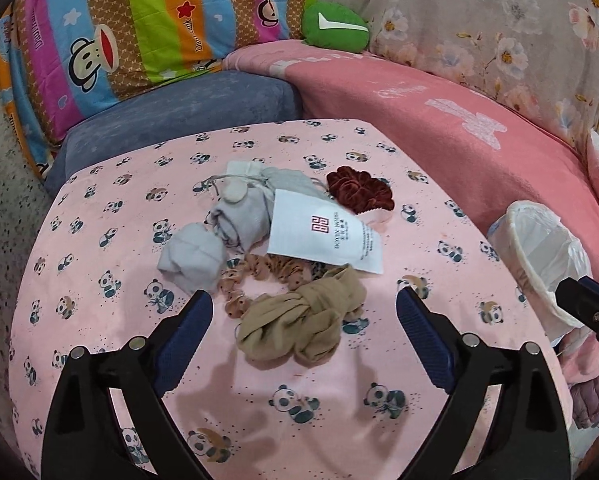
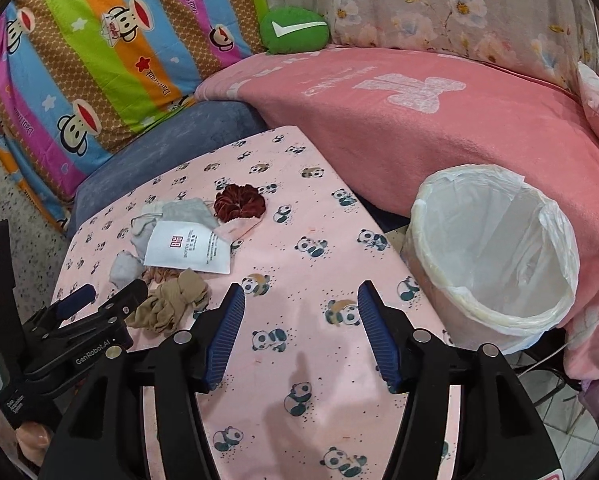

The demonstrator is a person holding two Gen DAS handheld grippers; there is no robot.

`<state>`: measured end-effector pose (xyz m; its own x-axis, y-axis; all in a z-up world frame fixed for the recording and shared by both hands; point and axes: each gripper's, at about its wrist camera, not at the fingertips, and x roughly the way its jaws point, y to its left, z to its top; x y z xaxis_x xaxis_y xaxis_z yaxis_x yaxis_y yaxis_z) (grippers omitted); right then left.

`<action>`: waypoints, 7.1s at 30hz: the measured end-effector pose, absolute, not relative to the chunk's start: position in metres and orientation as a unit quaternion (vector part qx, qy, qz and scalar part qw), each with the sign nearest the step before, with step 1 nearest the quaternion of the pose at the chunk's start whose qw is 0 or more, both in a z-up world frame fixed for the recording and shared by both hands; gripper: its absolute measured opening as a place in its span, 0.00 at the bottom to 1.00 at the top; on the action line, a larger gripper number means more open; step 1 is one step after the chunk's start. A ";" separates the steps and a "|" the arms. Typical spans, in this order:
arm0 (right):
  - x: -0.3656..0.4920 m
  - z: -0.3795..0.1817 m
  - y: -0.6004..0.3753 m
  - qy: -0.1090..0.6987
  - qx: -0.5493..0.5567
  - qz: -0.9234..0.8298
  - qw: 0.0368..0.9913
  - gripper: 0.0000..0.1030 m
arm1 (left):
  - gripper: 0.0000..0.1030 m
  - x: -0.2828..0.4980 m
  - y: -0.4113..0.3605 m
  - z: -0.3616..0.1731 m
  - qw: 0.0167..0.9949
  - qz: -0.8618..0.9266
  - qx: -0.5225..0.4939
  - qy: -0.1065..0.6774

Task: Collect trash
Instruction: 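Grasp the beige knotted stocking with the left tool while the right tool grasps the brown polka-dot scrunchie, then carry stocking and scrunchie over the trash bin and open both tools, then withdraw both open tools from the bin back to the table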

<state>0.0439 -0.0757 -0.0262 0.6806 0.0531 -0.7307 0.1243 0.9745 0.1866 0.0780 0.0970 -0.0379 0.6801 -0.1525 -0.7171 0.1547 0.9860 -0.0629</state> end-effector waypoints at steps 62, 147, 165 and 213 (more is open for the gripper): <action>0.115 -0.081 0.063 0.456 0.084 0.081 0.882 0.50 | 0.08 0.073 0.219 -0.019 0.916 -0.092 -0.131 0.369; 0.047 -0.046 -0.179 0.356 0.266 -0.005 0.896 0.09 | 0.08 0.073 -0.015 0.038 0.896 -0.270 -0.027 0.352; 0.022 -0.066 -0.315 0.333 0.306 -0.106 0.886 0.10 | 0.10 0.081 -0.155 0.019 0.853 -0.369 0.020 0.370; 0.041 -0.060 -0.210 0.377 0.217 -0.074 0.897 0.45 | 0.54 0.076 -0.023 -0.019 0.897 -0.185 0.012 0.401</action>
